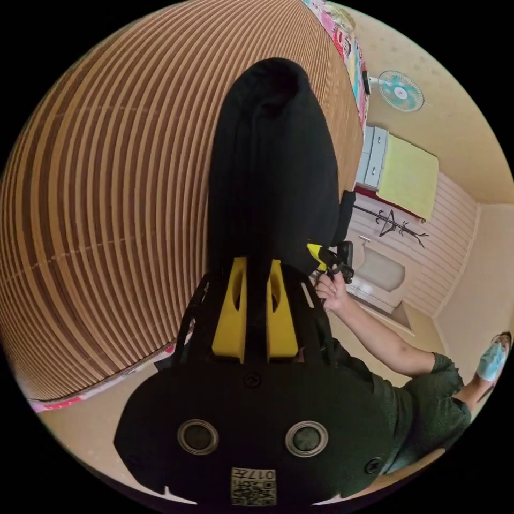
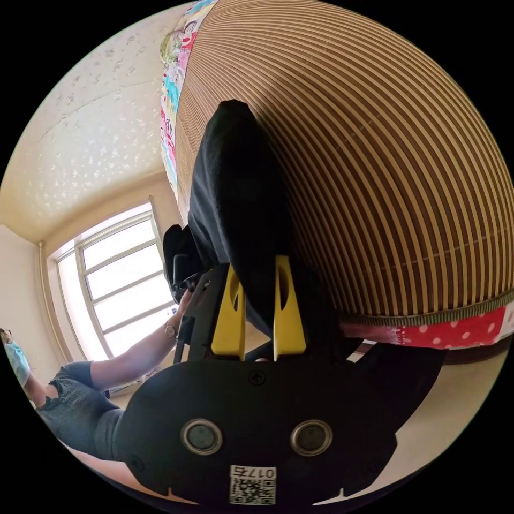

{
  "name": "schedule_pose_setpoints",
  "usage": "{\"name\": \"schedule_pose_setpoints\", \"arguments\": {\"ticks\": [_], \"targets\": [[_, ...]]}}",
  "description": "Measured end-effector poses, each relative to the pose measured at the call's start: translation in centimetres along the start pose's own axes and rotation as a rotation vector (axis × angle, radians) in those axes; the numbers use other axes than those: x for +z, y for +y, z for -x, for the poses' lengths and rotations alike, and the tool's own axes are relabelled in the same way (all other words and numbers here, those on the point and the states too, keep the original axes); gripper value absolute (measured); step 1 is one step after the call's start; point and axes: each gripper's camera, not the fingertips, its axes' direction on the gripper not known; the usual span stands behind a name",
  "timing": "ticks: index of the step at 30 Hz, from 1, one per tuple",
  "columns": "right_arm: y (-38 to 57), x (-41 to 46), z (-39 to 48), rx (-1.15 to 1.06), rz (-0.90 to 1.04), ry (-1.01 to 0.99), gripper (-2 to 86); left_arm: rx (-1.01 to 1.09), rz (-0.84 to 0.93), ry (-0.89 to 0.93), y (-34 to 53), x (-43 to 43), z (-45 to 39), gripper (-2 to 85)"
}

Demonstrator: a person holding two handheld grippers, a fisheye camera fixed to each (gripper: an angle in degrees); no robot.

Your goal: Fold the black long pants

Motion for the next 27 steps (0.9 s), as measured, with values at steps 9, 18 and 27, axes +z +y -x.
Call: {"name": "schedule_pose_setpoints", "arguments": {"ticks": [9, 18, 27], "targets": [[6.9, -9.5, 2.1, -0.018, 0.004, -0.111, 7.8, 0.015, 0.029, -0.007, 0.9, 7.0, -2.9, 5.1], [9.3, -31.1, 7.9, -0.270, -0.155, -0.110, 3.1, 0.145, 0.073, 0.170, -7.0, 22.8, -12.7, 5.1], [8.7, -54.1, 9.9, -0.155, -0.074, 0.179, 4.7, 0.183, 0.216, -0.238, -16.4, 39.4, -20.9, 4.6]]}}
